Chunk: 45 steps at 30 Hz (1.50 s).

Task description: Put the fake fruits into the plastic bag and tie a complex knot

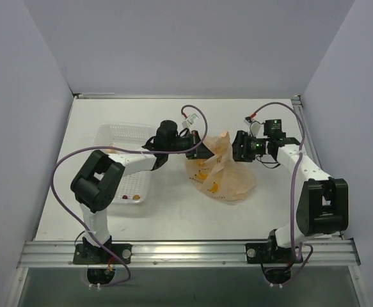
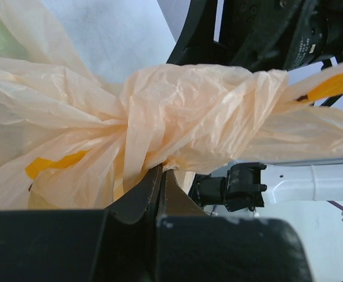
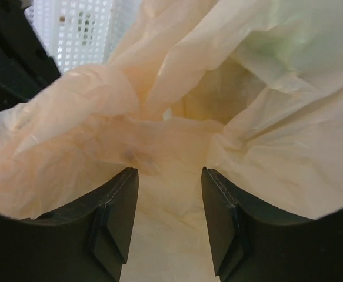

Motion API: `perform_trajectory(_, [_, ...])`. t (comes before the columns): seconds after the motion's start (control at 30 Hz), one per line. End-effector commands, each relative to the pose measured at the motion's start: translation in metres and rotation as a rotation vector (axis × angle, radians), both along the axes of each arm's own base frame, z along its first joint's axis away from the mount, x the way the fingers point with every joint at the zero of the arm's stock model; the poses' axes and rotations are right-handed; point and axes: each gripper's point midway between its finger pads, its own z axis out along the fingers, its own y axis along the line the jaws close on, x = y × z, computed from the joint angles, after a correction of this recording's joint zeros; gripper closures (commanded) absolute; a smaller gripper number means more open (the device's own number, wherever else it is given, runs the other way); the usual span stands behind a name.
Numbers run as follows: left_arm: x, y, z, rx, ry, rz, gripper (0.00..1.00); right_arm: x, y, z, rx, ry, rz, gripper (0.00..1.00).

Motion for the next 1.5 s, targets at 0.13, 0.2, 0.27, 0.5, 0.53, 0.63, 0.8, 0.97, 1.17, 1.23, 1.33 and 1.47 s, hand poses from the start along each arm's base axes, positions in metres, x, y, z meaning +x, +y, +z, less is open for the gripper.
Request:
perform_trajectory(0.13, [-0.013, -0.028, -0.001, -0.061, -0.002, -0.114, 1.0, -0.019, 0.05, 0.021, 0.145, -0.063, 0.166, 0.47])
perform_trajectory(0.2, [-0.011, -0.03, 0.006, -0.108, -0.002, -0.116, 1.0, -0.016, 0.062, 0.025, 0.174, -0.054, 0.161, 0.46])
perform_trajectory(0.27, [-0.003, -0.03, 0.025, -0.172, -0.066, -0.132, 1.0, -0.006, 0.072, 0.032, 0.211, -0.076, 0.143, 0.45])
perform_trajectory(0.5, [0.001, -0.016, 0.101, -0.313, -0.238, -0.252, 1.0, 0.039, 0.087, 0.078, 0.288, -0.224, 0.082, 0.43])
perform_trajectory(0.53, [0.0, -0.013, 0.107, -0.322, -0.253, -0.256, 1.0, 0.044, 0.087, 0.082, 0.29, -0.234, 0.078, 0.43])
perform_trajectory(0.63, [-0.006, -0.003, 0.12, -0.343, -0.297, -0.265, 1.0, 0.05, 0.091, 0.095, 0.308, -0.268, 0.076, 0.41])
perform_trajectory(0.8, [-0.011, -0.001, 0.107, -0.365, -0.262, -0.223, 1.0, 0.033, 0.106, 0.083, 0.318, -0.261, 0.119, 0.32])
perform_trajectory(0.97, [0.004, -0.003, 0.092, -0.361, -0.254, -0.167, 1.0, 0.008, 0.11, 0.065, 0.305, -0.217, 0.176, 0.31])
perform_trajectory(1.17, [0.027, -0.002, 0.082, -0.337, -0.22, -0.086, 1.0, -0.019, 0.093, 0.06, 0.228, -0.186, 0.243, 0.3])
perform_trajectory(1.23, [0.03, -0.003, 0.084, -0.34, -0.216, -0.081, 1.0, -0.023, 0.09, 0.059, 0.211, -0.162, 0.247, 0.27])
perform_trajectory(1.33, [0.037, -0.003, 0.086, -0.343, -0.222, -0.057, 1.0, -0.014, 0.073, 0.069, 0.199, -0.162, 0.205, 0.21])
perform_trajectory(1.47, [0.038, 0.0, 0.082, -0.336, -0.215, -0.05, 1.0, -0.002, 0.045, 0.083, 0.171, -0.151, 0.147, 0.18])
